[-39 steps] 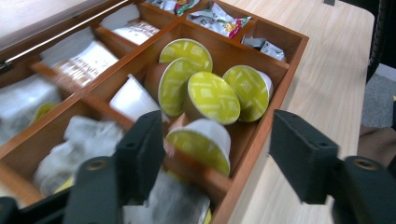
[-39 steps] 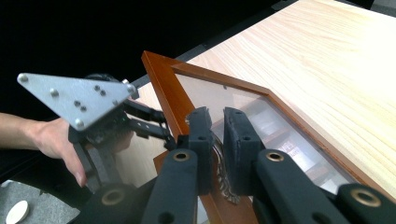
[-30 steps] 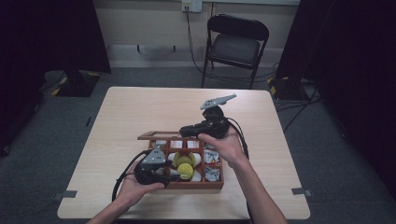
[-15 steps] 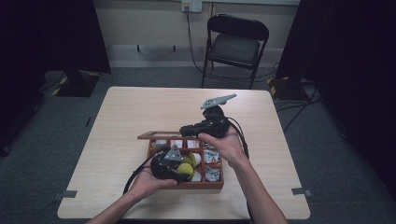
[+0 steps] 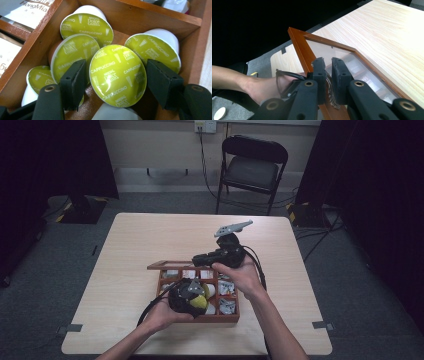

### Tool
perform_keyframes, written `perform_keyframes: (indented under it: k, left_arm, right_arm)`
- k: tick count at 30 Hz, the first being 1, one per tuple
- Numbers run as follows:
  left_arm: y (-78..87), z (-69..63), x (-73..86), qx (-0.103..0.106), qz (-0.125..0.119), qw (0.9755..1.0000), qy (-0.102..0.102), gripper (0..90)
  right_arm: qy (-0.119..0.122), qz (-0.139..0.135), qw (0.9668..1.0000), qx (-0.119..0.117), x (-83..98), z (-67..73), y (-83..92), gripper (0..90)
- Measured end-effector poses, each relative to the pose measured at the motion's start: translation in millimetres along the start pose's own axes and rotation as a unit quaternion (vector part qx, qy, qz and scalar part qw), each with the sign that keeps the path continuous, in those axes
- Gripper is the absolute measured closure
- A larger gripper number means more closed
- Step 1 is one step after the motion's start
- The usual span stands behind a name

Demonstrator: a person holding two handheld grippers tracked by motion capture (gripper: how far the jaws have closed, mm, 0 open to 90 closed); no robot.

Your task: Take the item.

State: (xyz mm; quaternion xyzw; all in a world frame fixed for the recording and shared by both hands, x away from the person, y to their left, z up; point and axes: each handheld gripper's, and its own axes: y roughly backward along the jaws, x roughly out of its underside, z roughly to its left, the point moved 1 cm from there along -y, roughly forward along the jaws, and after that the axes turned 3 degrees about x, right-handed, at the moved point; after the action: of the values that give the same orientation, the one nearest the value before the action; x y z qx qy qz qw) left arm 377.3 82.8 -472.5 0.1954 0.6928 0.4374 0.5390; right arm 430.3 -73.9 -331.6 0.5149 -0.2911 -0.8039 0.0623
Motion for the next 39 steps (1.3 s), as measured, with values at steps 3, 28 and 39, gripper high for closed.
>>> perform_keyframes:
  k: [3, 28, 39]
  left_arm:
    - [-1.8, 0.2, -1.2, -0.004, 0.01, 0.9999, -0.009, 34.6]
    - [1.4, 0.5, -1.0, 0.004, -0.001, 1.0, -0.005, 40.1]
    - [8.7, -0.8, 0.0, -0.002, -0.018, 0.9998, 0.005, 40.2]
  right_arm:
    - [0.0, 0.0, 1.0, 0.0, -0.1, -0.1, 0.0, 82.4]
    - [-0.003, 0.0, 1.0, -0.002, 0.2, -0.9, 0.3, 82.4]
    - [-0.004, 0.0, 1.0, -0.002, 0.0, -1.1, 0.4, 82.4]
